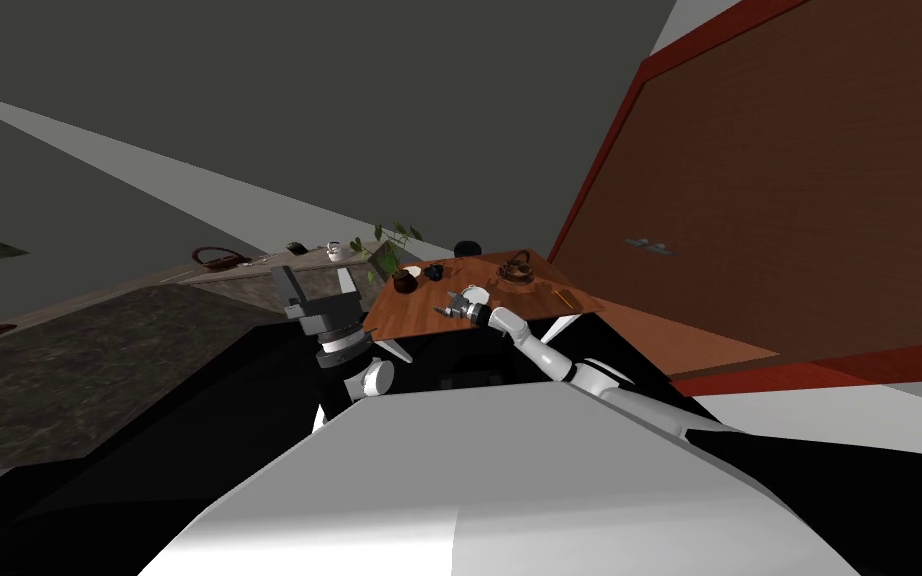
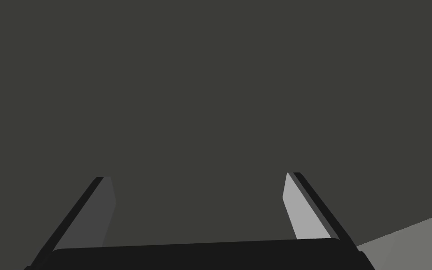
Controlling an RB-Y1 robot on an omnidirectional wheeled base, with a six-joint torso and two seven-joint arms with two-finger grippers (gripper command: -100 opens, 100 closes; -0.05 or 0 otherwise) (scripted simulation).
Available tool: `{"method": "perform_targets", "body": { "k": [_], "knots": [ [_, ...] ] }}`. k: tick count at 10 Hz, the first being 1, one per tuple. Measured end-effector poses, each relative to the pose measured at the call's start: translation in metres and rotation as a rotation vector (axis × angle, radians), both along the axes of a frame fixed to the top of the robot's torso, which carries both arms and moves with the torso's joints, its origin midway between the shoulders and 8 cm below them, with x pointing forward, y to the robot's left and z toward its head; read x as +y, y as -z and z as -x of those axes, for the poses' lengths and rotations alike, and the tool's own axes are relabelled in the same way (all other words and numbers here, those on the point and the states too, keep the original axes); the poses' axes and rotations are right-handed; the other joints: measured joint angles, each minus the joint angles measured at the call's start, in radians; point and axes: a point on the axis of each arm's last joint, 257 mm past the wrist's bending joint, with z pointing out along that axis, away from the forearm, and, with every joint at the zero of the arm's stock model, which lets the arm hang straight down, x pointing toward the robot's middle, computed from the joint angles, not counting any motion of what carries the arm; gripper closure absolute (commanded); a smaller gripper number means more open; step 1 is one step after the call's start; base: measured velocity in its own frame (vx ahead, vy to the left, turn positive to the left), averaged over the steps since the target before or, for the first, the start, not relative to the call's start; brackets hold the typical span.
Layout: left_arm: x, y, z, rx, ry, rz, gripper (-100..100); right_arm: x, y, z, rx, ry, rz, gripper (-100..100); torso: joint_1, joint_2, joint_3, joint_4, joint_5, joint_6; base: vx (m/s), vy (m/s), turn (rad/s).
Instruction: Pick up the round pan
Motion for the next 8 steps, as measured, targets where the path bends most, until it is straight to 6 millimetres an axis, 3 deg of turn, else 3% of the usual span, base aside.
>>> {"method": "perform_targets", "body": {
  "k": [8],
  "knots": [
    [0.0, 0.0, 0.0, 0.0, 0.0, 0.0, 0, -0.013, 0.06, -0.02, -0.149, -0.015, 0.321, -100, 0.0, 0.0, 0.0, 0.0, 0.0, 0.0, 0.006, 0.016, -0.029]
  ]
}}
